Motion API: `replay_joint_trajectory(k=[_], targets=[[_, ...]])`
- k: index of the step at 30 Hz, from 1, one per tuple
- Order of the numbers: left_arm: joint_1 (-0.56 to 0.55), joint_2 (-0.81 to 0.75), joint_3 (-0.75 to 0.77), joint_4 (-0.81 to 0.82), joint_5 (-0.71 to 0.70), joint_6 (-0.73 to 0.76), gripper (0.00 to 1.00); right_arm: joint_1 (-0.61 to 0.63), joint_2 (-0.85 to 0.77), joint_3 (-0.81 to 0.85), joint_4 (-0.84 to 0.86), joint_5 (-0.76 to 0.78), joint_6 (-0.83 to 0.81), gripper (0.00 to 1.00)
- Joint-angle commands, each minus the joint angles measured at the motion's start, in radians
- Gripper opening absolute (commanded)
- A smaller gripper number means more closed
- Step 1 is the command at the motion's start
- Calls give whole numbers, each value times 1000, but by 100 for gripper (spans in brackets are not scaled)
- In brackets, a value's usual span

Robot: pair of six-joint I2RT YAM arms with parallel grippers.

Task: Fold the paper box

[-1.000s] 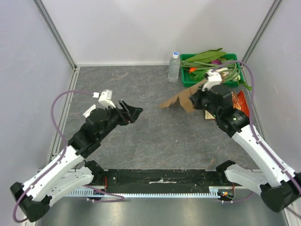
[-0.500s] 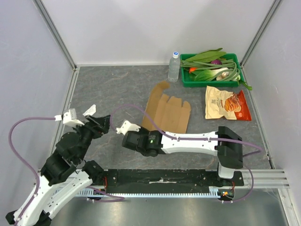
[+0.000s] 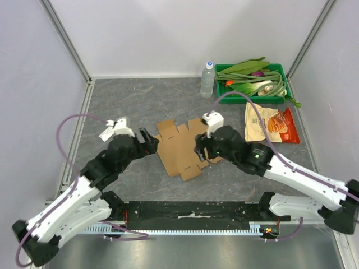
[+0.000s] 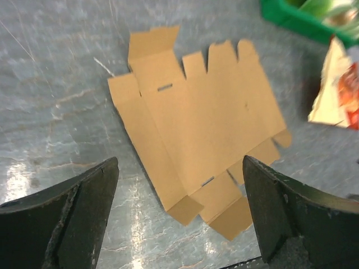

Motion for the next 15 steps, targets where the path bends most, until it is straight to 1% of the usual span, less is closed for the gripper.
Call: replay_joint_trajectory(k=[1,3,5,6,7,8,9,11,12,13,14,15], targets=[[0,166,3,123,161,-38,98,-137,-85,-174,16,-163,179,73],[6,242,-5,151,210,-46,98,-212,-114,-266,22,-236,217,72],[20,283,-19,233,320,-23,98,-245,-131,-354,66,-310,272,71],[28,348,-17,258,442,-2,96,-260,-149,-380,86,-362,295,71],[32,384,-8,276,494,8,93,-262,-157,-404,106,-374,310,71],[33,430,1,277,538,15,90,-263,-162,-444,123,-376,345,71],[30,500,12,278,605,25,83,-263,-165,-460,123,-367,355,70],[26,554,0,304,641,32,79,-263,-166,-503,123,-318,367,67],[26,584,-29,322,653,28,74,-265,-166,-515,120,-301,367,65],[26,593,-48,342,664,20,72,-265,-165,-526,121,-270,364,65],[23,601,-66,391,675,9,69,-266,-162,-538,124,-260,359,64],[20,608,-107,425,699,-29,64,-268,-154,-540,125,-249,353,64]])
